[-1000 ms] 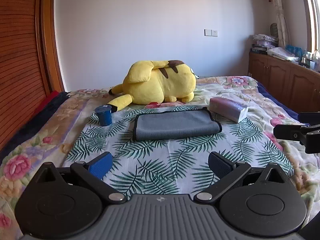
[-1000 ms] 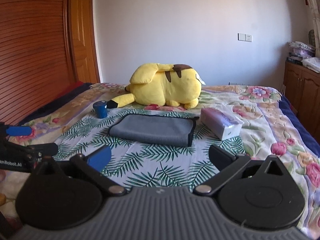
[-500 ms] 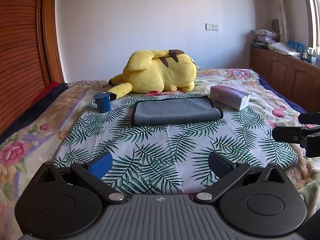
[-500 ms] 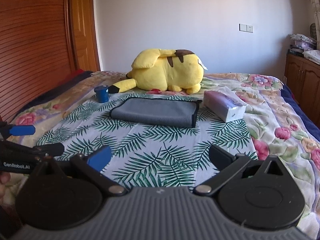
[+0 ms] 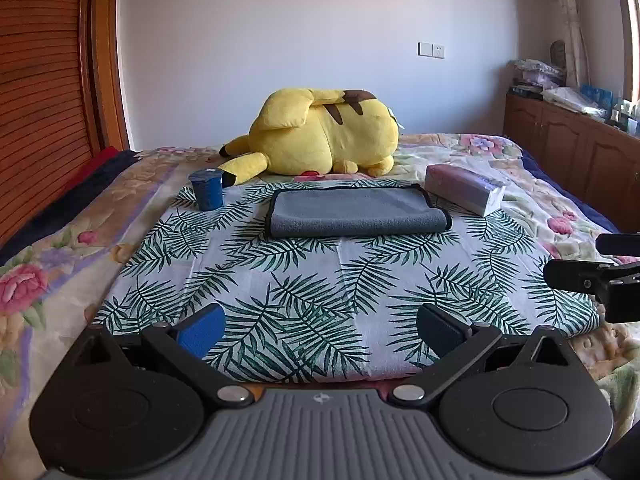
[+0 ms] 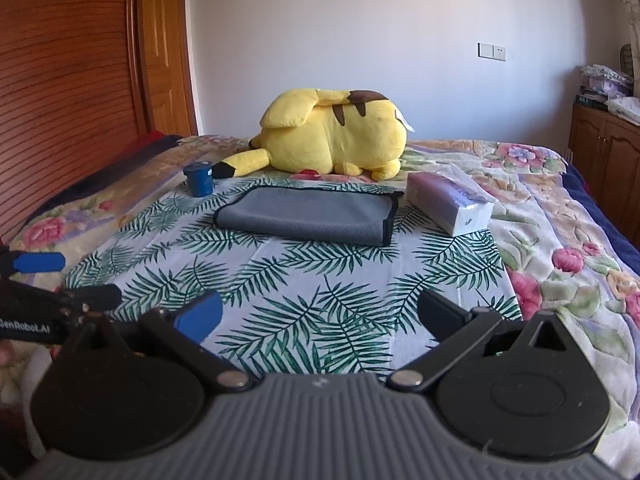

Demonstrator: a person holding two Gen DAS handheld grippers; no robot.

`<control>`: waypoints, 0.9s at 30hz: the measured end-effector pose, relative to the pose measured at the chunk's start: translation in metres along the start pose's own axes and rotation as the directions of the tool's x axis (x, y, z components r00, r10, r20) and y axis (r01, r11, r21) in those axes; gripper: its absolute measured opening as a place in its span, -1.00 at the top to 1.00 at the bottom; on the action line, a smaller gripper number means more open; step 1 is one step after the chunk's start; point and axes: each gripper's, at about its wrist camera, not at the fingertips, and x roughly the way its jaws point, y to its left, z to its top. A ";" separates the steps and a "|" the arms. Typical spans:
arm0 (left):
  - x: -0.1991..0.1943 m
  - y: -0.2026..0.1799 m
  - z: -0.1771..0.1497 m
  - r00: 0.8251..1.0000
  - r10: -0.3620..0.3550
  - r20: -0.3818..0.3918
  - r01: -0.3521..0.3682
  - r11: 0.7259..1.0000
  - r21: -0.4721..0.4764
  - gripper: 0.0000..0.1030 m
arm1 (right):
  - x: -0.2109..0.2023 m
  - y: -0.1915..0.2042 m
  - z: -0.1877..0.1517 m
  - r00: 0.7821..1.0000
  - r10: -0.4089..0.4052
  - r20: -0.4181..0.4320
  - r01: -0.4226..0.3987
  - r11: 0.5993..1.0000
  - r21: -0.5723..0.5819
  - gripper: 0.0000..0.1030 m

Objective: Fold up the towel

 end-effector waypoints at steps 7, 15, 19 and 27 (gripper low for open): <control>-0.007 0.003 0.003 0.999 0.012 0.035 -0.011 1.000 -0.003 -1.00 | -0.003 0.001 0.000 1.000 -0.003 0.021 0.003 1.000 -0.010 -1.00; -0.014 0.003 0.005 0.996 0.028 0.081 -0.029 0.999 0.014 -1.00 | -0.006 -0.001 0.000 0.999 -0.013 0.041 0.014 1.000 -0.005 -1.00; -0.018 0.003 0.006 0.994 0.028 0.101 -0.030 0.999 0.021 -1.00 | -0.009 -0.002 0.001 0.998 -0.025 0.056 0.025 1.000 0.005 -1.00; -0.028 0.005 0.009 0.988 0.033 0.152 -0.035 0.999 0.015 -1.00 | -0.015 -0.004 0.002 0.994 -0.041 0.103 0.039 0.999 0.019 -1.00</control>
